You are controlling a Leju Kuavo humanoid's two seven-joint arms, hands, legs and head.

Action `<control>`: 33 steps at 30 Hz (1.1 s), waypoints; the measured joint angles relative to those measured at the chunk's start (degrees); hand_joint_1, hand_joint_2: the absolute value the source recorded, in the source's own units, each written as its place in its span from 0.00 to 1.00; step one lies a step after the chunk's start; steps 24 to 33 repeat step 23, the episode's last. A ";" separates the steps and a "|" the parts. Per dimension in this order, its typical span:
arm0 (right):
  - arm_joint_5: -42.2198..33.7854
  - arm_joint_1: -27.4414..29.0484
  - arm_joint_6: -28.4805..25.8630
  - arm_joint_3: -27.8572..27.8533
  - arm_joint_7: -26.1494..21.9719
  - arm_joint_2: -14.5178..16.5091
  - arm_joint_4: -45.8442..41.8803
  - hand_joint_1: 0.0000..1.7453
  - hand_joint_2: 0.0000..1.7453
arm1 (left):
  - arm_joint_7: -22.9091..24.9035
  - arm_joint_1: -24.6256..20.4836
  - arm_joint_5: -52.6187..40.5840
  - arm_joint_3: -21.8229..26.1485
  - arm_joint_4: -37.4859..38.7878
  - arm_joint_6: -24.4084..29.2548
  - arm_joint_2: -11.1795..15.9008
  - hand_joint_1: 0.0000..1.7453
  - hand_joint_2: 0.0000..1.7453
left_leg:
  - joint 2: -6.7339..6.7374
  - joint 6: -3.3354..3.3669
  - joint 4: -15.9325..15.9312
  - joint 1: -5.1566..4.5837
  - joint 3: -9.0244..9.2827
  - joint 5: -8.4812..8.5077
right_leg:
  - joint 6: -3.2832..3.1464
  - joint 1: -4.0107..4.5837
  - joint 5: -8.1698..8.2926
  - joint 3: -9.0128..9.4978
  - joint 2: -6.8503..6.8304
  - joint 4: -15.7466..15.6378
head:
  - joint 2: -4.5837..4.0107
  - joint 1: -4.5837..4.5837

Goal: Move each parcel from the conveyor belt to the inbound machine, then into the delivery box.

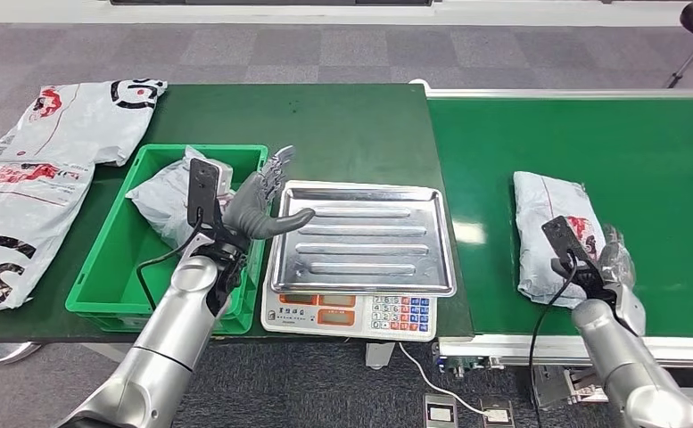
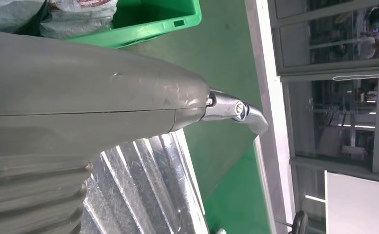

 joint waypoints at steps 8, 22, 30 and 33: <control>0.71 1.49 1.44 -2.16 -0.01 -0.34 2.70 0.00 1.00 | 0.04 0.28 0.03 -0.58 -0.88 0.45 0.03 0.00 1.00 | -0.01 0.00 -0.01 0.01 -0.01 0.00 | 0.00 0.00 -0.02 0.00 -0.01 0.00 | 0.00 0.01; -2.50 2.58 16.58 -9.02 -6.62 -0.79 3.99 0.00 1.00 | 0.33 0.30 0.38 -1.98 -2.38 -0.81 0.07 0.00 1.00 | -0.01 0.01 -0.01 -0.01 -0.01 0.00 | 0.02 -0.02 -0.02 0.01 0.00 0.00 | 0.00 0.00; -2.37 2.58 16.50 -9.08 -6.78 -0.78 3.99 0.00 1.00 | 0.34 0.31 0.38 -2.03 -2.46 -0.83 0.07 0.00 1.00 | -0.01 0.01 -0.01 -0.01 -0.01 0.00 | 0.02 -0.02 -0.02 0.01 0.00 0.00 | 0.01 0.00; -2.37 2.58 16.50 -9.08 -6.78 -0.78 3.99 0.00 1.00 | 0.34 0.31 0.38 -2.03 -2.46 -0.83 0.07 0.00 1.00 | -0.01 0.01 -0.01 -0.01 -0.01 0.00 | 0.02 -0.02 -0.02 0.01 0.00 0.00 | 0.01 0.00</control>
